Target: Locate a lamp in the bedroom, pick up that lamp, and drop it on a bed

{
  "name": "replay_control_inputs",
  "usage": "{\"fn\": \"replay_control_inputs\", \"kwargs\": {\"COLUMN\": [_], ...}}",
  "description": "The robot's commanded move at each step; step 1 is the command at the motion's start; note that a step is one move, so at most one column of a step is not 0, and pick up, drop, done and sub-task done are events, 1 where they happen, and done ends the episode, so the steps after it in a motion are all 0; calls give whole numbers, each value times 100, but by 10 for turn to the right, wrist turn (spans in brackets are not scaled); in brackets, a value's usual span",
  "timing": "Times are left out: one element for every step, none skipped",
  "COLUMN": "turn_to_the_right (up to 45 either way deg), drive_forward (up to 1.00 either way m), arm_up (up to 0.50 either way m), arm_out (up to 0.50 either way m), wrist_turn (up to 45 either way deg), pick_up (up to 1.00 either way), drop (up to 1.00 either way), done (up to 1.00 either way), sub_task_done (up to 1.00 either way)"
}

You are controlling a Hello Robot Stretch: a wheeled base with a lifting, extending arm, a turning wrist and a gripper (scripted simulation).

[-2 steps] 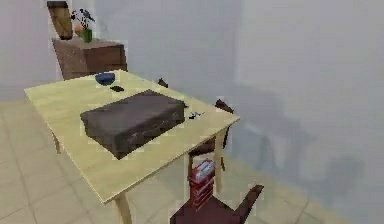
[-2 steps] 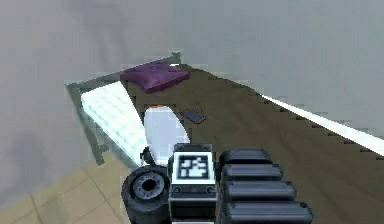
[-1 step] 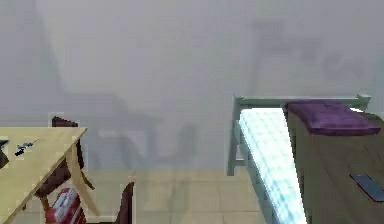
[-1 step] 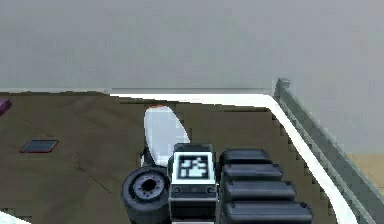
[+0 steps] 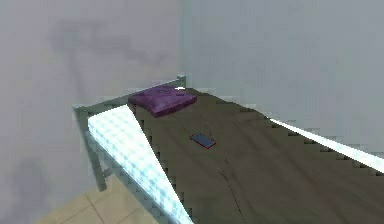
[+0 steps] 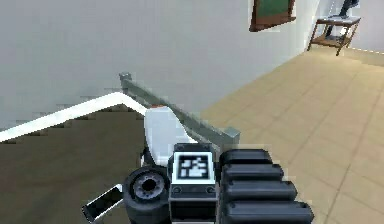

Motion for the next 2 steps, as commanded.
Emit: {"fn": "replay_control_inputs", "kwargs": {"turn_to_the_right": [120, -450], "drive_forward": [0, 0], "arm_up": [0, 0], "arm_out": [0, 0], "wrist_turn": [0, 0], "pick_up": [0, 0], "drop": [0, 0], "done": [0, 0], "sub_task_done": [0, 0]}}
